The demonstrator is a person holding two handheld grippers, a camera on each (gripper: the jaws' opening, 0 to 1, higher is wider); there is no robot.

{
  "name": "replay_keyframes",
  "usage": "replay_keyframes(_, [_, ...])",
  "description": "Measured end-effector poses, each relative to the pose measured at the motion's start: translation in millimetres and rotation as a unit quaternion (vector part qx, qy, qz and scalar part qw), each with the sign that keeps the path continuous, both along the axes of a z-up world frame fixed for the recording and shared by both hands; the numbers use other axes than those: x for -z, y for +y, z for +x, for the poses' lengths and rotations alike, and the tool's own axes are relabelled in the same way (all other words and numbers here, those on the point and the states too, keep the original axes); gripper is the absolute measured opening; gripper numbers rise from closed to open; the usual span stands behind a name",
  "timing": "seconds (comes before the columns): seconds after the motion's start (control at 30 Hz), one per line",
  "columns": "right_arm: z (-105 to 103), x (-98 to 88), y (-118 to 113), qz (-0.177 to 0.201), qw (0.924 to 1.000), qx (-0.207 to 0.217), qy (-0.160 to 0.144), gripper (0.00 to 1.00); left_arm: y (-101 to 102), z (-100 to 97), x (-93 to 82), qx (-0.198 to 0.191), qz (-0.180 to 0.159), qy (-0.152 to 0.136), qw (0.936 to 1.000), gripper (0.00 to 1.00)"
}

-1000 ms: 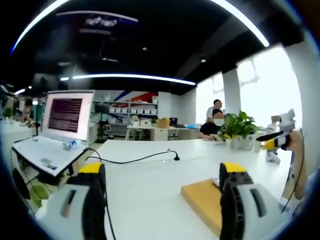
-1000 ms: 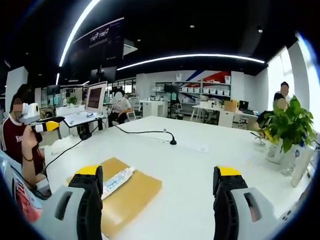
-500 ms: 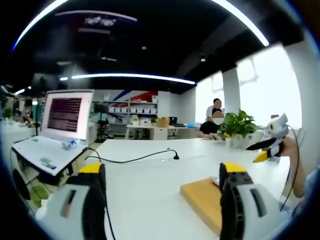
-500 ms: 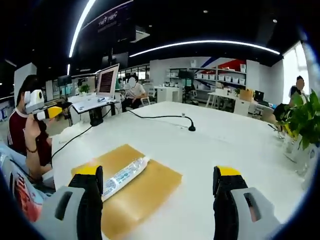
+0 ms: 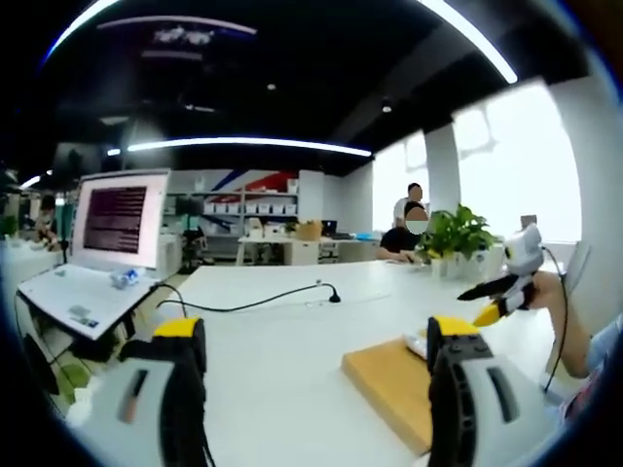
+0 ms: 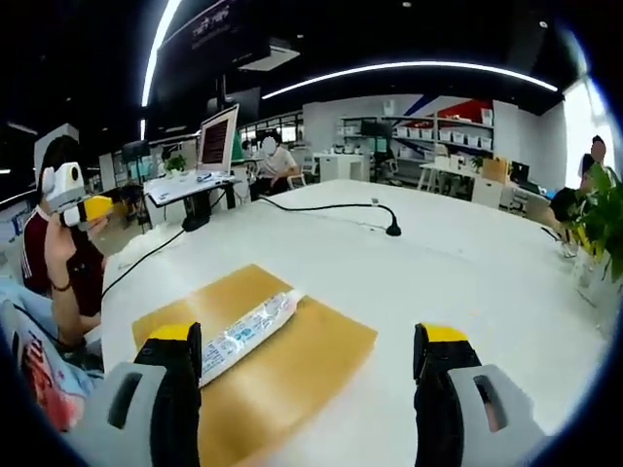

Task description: Pick up the toothpaste unscrew the cap squeeze it onto the small board screw the cap back on and return it to the table

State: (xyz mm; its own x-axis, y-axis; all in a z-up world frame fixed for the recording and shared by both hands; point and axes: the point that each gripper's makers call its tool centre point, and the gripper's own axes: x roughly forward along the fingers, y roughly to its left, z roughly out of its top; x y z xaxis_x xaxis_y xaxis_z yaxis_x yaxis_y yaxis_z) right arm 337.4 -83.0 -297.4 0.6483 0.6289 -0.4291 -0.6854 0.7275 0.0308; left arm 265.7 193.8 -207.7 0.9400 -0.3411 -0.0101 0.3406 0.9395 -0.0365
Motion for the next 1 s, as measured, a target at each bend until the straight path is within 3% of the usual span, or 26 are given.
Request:
replay_keyframes(0.2, [7.3,10.6,2.1,0.001,0.9999,-0.004,0.016,0.93,-8.1,-3.0,-3.8,0.017,0.005,0.002,0.9998,0.99])
replay_keyframes(0.27, [8.2,14.7,2.6,-0.001,0.9997,-0.003,0.022,0.93,-13.0,-6.6,-13.4,0.022,0.007,-0.020,0.9995,1.00])
replay_keyframes(0.33, [9.6,17.4,2.6,-0.003,0.9996,-0.003,0.028,0.93,-18.3,-8.0,-14.5,0.031,0.011,-0.022,0.9992,1.00])
replay_keyframes(0.47, [10.0,18.8,3.9,-0.002,0.9995,-0.004,0.033,0.92,-33.1,-8.3,-7.7,0.066,0.024,-0.007,0.9975,1.00])
replay_keyframes(0.57, [10.4,18.6,5.2,0.001,0.9994,-0.008,0.033,0.91,-47.8,-9.6,-5.3,0.100,0.013,0.004,0.9949,1.00])
replay_keyframes(0.73, [11.9,18.1,5.3,0.002,0.9995,-0.009,0.031,0.91,-63.3,-9.6,-1.5,0.125,0.027,0.012,0.9918,1.00])
replay_keyframes(0.87, [12.6,18.4,4.2,0.002,0.9995,-0.007,0.030,0.91,-76.1,-10.7,-16.4,0.153,-0.010,-0.019,0.9880,1.00])
replay_keyframes(1.0, [12.9,19.3,3.9,0.000,0.9995,-0.008,0.031,0.91,-89.8,-14.4,-18.5,0.183,-0.021,-0.023,0.9827,1.00])
